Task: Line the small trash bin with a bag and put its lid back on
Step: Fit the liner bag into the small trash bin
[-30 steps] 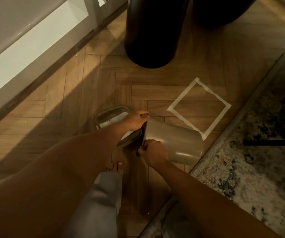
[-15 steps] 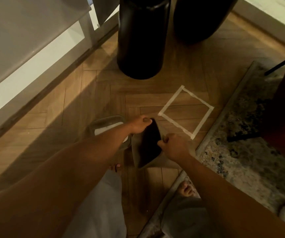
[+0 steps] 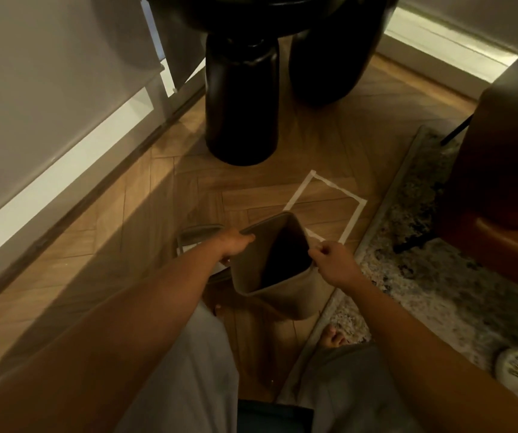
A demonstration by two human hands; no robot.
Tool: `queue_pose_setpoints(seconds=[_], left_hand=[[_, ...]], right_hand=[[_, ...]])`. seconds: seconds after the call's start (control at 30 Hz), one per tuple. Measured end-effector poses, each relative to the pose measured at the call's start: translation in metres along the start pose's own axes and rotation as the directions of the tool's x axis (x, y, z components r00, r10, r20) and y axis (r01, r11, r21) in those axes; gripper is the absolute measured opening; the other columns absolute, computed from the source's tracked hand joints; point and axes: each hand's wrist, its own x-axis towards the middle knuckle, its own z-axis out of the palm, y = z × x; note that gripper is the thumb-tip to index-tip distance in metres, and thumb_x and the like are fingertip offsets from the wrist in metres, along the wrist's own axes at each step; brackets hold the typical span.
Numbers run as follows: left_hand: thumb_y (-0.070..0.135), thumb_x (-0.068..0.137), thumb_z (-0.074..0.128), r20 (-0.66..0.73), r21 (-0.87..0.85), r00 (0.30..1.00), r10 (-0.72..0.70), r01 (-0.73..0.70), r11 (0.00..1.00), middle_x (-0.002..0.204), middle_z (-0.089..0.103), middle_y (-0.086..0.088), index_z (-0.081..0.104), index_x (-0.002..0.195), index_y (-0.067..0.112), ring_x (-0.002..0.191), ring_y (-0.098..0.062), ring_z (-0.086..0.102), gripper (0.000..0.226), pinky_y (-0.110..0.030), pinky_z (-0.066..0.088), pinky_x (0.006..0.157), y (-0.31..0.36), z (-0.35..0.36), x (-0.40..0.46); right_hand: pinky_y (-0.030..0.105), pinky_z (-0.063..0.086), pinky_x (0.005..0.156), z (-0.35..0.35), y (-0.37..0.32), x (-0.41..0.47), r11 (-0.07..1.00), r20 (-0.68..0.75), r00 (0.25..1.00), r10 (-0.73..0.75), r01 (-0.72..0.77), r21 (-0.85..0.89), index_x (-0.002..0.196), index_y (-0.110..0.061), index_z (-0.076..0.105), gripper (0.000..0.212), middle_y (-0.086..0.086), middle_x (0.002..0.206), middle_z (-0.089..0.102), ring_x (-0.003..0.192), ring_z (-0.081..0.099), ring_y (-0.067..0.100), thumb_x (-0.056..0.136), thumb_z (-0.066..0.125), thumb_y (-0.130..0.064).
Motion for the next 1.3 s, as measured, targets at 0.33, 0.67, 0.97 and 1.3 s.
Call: queue_pose_setpoints(seconds=[0.33,0.67,0.97,1.3], left_hand=[[0.051,0.084,0.070,0.017,-0.023,0.979,0.203,-0.203,0.979,0.114,0.065,0.002,0.055,0.111,0.035,0.102,-0.019,0.065,0.035,-0.039,0.061,0.077,0.006,0.011,-0.016],[0.039,0.062,0.090,0.009,0.184,0.901,0.433,-0.427,0.885,0.141,0.053,0.002,0.032,0.143,0.038,0.130,-0.021,0.050,0.100,-0.050,0.044,0.106,0.020,0.020,0.009],[0.048,0.048,0.093,-0.008,0.263,0.906,0.422,-0.405,0.875,0.156,0.035,-0.004,0.004,0.155,0.036,0.140,-0.028,0.040,0.139,-0.046,0.036,0.113,0.018,0.047,0.040],[0.020,0.071,0.088,0.041,0.197,0.902,0.430,-0.429,0.882,0.155,0.039,-0.007,0.011,0.158,0.027,0.140,-0.026,0.039,0.116,-0.030,0.034,0.101,0.023,0.066,0.040]], right_hand=[[0.041,0.061,0.073,-0.011,0.007,-0.006,0.950,-0.141,0.986,0.090,-0.042,0.308,0.081,-0.012,0.057,0.018,0.010,0.085,0.066,0.088,0.069,0.030,0.098,0.057,-0.018],[0.047,0.054,0.095,-0.006,0.049,0.020,0.995,0.013,0.999,-0.042,0.040,0.087,0.143,-0.025,0.038,0.079,0.002,0.130,0.058,0.116,0.059,0.022,0.077,0.082,-0.026],[0.039,0.047,0.099,0.007,0.079,0.024,0.996,-0.040,0.997,-0.071,0.073,0.044,0.142,-0.027,0.028,0.099,0.004,0.140,0.047,0.129,0.050,0.023,0.064,0.088,-0.031],[0.038,0.039,0.108,0.012,0.097,0.018,0.990,0.011,0.992,-0.126,0.126,-0.059,0.154,-0.016,0.014,0.121,0.006,0.153,0.031,0.138,0.038,0.025,0.062,0.093,-0.020]])
